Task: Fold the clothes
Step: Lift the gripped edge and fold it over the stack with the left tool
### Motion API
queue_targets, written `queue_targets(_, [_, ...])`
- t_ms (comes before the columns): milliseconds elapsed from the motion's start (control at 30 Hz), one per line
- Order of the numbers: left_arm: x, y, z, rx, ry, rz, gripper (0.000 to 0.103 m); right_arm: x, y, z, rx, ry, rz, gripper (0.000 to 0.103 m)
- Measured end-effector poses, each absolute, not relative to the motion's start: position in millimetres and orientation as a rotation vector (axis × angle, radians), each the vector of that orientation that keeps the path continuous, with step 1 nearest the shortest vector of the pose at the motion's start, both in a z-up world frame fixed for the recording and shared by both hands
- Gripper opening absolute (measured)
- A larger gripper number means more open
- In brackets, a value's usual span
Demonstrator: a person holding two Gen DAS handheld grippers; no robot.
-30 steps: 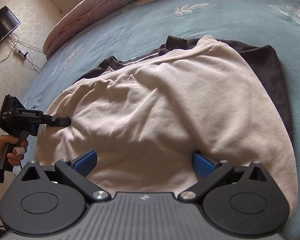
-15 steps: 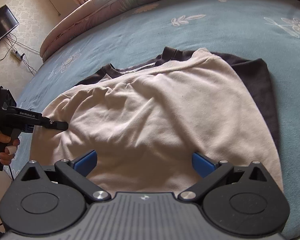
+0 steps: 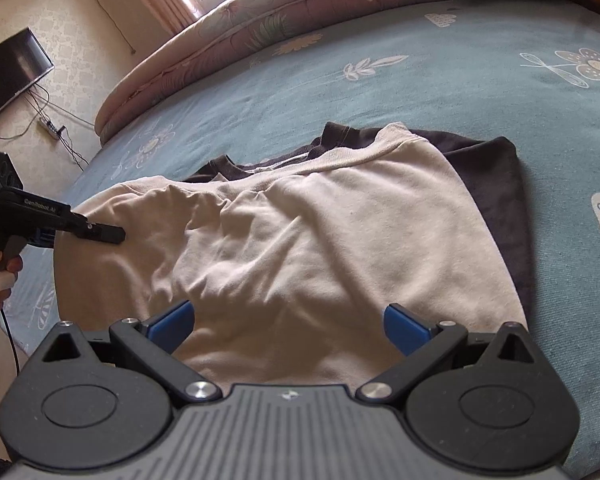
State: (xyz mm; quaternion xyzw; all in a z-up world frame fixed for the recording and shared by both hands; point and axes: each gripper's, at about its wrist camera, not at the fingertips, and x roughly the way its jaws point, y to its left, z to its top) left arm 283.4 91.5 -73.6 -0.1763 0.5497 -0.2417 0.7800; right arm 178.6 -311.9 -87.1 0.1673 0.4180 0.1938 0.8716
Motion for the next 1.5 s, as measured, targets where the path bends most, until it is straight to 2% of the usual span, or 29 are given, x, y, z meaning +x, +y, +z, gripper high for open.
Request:
queue_targets(367, [281.4,11.4,-22.6,-0.350,1.151,-0.652,0.010,161.4,-347.5,-77.0,0.419,0.800,0.393,0.103])
queue_targets(700, [284.2,-60.7,-15.1,-0.347,1.185,-0.702,0.011,142.8,-391.9,-77.5,0.496,0.744,0.334,0.103])
queue_targets(1000, [289.1,-130.9,-32.2,-0.332,1.237,-0.750,0.011,129.2,-417.6,-72.8,0.528,0.707,0.327,0.103])
queue_targets(1367, [301.0,-197.6,-85.0,-0.282,1.331,-0.751,0.013,114.5,-437.2,-70.1,0.519,0.701,0.294,0.103])
queue_targets(1500, [301.0,-213.5,-108.1,-0.255,1.377,-0.746,0.024,109.9,-443.5,-73.4,0.520,0.713,0.269,0.103])
